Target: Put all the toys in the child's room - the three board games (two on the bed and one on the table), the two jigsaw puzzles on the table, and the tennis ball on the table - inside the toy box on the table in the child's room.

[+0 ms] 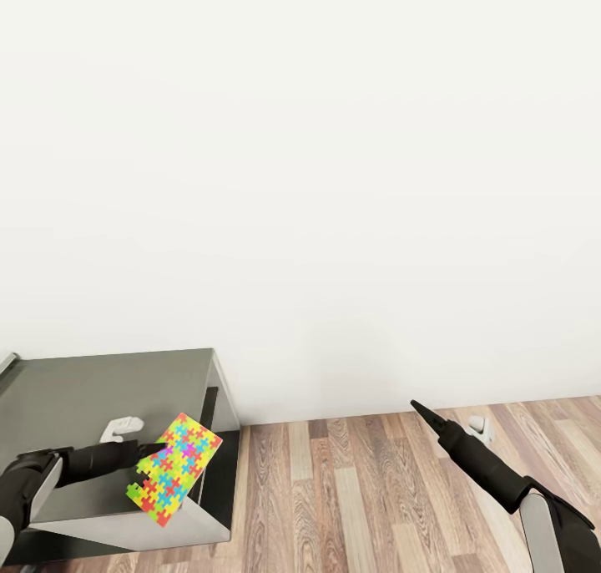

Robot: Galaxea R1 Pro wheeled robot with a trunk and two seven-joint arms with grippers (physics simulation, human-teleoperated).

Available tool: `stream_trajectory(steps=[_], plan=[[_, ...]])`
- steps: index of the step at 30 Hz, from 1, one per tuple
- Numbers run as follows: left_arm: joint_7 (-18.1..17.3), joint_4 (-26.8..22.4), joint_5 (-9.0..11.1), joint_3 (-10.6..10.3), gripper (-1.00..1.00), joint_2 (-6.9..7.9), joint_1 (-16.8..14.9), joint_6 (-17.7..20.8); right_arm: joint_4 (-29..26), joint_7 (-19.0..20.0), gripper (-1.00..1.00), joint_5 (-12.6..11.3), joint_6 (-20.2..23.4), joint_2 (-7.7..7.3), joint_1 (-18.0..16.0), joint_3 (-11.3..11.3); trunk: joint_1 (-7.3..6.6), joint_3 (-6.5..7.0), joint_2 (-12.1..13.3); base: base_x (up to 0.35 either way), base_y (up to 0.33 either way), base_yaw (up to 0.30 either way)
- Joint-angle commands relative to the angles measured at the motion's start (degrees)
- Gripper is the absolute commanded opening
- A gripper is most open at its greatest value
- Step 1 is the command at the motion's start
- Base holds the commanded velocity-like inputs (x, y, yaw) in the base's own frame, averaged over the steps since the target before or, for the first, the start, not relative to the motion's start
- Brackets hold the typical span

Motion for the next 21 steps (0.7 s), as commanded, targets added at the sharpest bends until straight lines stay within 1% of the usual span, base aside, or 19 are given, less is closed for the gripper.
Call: stream_trajectory(steps=[1, 10, 13, 19, 20, 21], plan=[[-0.32, -0.04, -0.18, 0.35, 1.00, 0.05, -0.05, 0.51, 0.02, 0.11, 1.00, -0.13, 0.36, 0.05, -0.06, -0.13, 0.03, -0.10, -0.11, 0.000, 0.000, 0.000], [-0.56, -0.16, 0.24, 0.67, 1.00, 0.85, -0.06, 0.49, 0.37, 0.04, 1.00, -0.14, 0.34, 0.05, -0.06, -0.08, 0.03, -0.10, -0.11, 0.000, 0.000, 0.000], [-1.38, -1.08, 0.50, 0.82, 1.00, 1.32, -0.05, 0.66, 0.37, 0.03, 1.00, -0.14, 0.36, 0.05, -0.06, 0.00, 0.03, -0.10, -0.11, 0.000, 0.000, 0.000], [-7.37, -3.48, 0.59, 1.70, 1.00, 2.29, -0.05, 1.71, 0.29, 0.10, 1.00, -0.14, 0.38, 0.07, -0.06, 0.13, 0.03, -0.10, -0.11, 0.000, 0.000, 0.000], [-9.79, -3.79, 0.60, 2.26, 1.00, 2.78, -0.05, 2.37, 0.28, 0.10, 1.00, -0.14, 0.37, 0.10, -0.06, 0.17, 0.03, -0.10, -0.11, 0.000, 0.000, 0.000], [-11.00, -3.89, 0.60, 2.60, 1.00, 3.07, -0.05, 2.73, 0.27, 0.11, 1.00, -0.14, 0.36, 0.10, -0.06, 0.19, 0.03, -0.10, -0.11, 0.000, 0.000, 0.000]])
